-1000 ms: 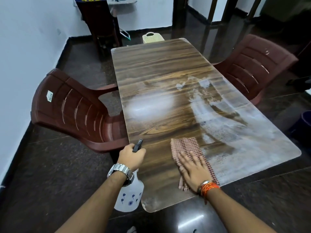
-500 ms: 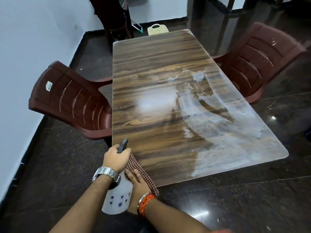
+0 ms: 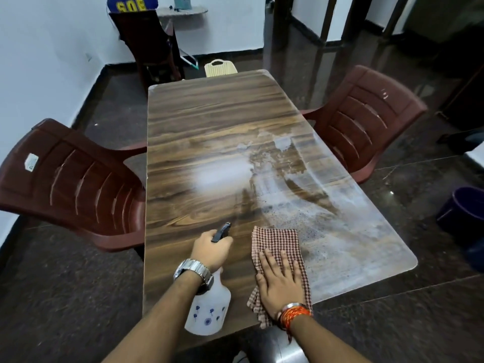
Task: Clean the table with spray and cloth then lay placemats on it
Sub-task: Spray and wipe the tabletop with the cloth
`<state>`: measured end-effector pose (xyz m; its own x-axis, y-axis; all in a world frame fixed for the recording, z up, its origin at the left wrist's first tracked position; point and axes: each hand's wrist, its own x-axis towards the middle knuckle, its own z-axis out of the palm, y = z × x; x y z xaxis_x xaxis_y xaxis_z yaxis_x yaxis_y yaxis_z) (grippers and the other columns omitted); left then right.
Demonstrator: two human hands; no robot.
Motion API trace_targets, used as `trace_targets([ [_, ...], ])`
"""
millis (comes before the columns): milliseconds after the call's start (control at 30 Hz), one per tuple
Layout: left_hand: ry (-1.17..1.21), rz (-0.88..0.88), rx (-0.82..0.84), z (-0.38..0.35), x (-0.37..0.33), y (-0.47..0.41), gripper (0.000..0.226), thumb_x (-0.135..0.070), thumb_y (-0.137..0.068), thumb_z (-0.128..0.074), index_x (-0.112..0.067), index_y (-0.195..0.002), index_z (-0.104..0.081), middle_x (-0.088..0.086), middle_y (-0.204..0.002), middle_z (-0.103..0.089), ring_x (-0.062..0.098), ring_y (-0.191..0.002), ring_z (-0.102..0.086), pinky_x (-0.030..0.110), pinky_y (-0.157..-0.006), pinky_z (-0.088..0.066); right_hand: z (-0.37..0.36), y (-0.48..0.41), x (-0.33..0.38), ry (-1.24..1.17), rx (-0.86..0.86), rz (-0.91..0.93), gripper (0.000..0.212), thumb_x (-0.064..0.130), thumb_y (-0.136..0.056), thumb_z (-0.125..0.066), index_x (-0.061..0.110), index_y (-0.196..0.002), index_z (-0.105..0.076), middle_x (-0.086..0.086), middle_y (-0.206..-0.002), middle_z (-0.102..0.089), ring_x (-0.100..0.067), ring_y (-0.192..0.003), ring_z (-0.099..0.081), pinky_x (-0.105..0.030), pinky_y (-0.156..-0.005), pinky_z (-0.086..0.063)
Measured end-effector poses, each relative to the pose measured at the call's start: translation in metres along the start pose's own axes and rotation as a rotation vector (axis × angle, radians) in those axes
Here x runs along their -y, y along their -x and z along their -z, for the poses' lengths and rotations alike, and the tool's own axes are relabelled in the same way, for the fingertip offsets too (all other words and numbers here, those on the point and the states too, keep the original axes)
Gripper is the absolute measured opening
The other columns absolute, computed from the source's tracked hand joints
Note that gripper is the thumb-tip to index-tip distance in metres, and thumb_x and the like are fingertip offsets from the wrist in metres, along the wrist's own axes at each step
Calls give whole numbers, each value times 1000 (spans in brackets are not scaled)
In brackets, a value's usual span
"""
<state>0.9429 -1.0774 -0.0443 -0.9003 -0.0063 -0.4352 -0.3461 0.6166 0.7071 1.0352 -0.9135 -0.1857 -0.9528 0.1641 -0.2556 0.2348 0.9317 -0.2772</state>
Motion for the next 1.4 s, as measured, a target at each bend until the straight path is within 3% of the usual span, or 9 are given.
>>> trace_targets([
  [67, -26, -55, 59, -13, -21, -9, 17, -26, -75, -58, -14, -63, -55, 0, -57, -53, 21, -54, -45, 30, -52, -33, -2, -1, 2, 7, 3, -3, 56, 54, -94, -24, 45, -149, -13, 23, -156, -10, -18, -146, -12, -47, -110, 0],
  [233, -89, -174, 144, -43, -69, -24, 27, -26, -80, -57, -14, -58, -46, 1, -56, -52, 21, -49, -40, 26, -48, -29, -5, -1, 1, 63, -23, -21, 57, 53, -89, -39, 38, -144, -35, 15, -150, -37, -25, -136, -39, -49, -110, -8],
  [400, -84, -140, 69, -57, -92, -37, 28, -30, -79, -57, -15, -57, -48, 4, -60, -58, 23, -51, -46, 28, -50, -34, -11, -1, 17, 64, 38, 28, 64, 52, -74, -52, 33, -135, -51, 9, -143, -49, -34, -134, -33, -56, -109, -5],
  [533, -57, -70, 54, -72, -107, -60, 23, -28, -82, -58, -15, -64, -52, 1, -63, -59, 20, -55, -48, 26, -51, -32, -1, -21, 14, 9, 62, 104, 80, 57, -65, -51, 34, -141, -40, 7, -140, -49, -37, -131, -35, -57, -108, -8],
  [633, -35, -16, -36, -76, -108, -74, 17, -29, -82, -60, -14, -75, -61, 4, -72, -65, 23, -65, -58, 27, -54, -37, 11, -49, -3, 105, 98, 309, 72, 56, -76, -45, 37, -145, -33, 14, -148, -40, -34, -141, -19, -56, -109, -9],
  [767, 16, 84, -183, -73, -107, -86, 18, -27, -85, -61, -12, -74, -61, 7, -74, -66, 24, -66, -58, 29, -55, -37, 31, -107, -26, 130, 226, 645, 65, 55, -92, -26, 42, -150, 0, 22, -154, 14, -25, -141, 28, -54, -110, 21],
  [1000, 79, 256, -411, -75, -109, -99, 18, -25, -85, -61, -14, -71, -61, 7, -72, -65, 29, -72, -58, 34, -61, -38, 50, -185, -20, 196, 272, 956, 65, 54, -91, -28, 33, -151, -11, 11, -160, -7, -25, -145, 16, -54, -112, 17],
  [1133, 91, 302, -445, -86, -111, -112, 15, -25, -84, -63, -14, -73, -62, 6, -74, -66, 31, -75, -59, 35, -66, -40, 61, -236, -11, 91, 223, 950, 58, 49, -94, -21, 28, -148, -28, 10, -157, -23, -24, -147, 4, -54, -115, 10],
  [1400, 83, 310, -451, -97, -134, -151, 13, -23, -86, -61, -12, -78, -62, 5, -73, -64, 24, -70, -58, 31, -57, -38, 96, -368, -23, 95, 88, 704, 56, 48, -97, -25, 39, -150, -12, 18, -158, -12, -20, -148, 2, -50, -116, 9],
])
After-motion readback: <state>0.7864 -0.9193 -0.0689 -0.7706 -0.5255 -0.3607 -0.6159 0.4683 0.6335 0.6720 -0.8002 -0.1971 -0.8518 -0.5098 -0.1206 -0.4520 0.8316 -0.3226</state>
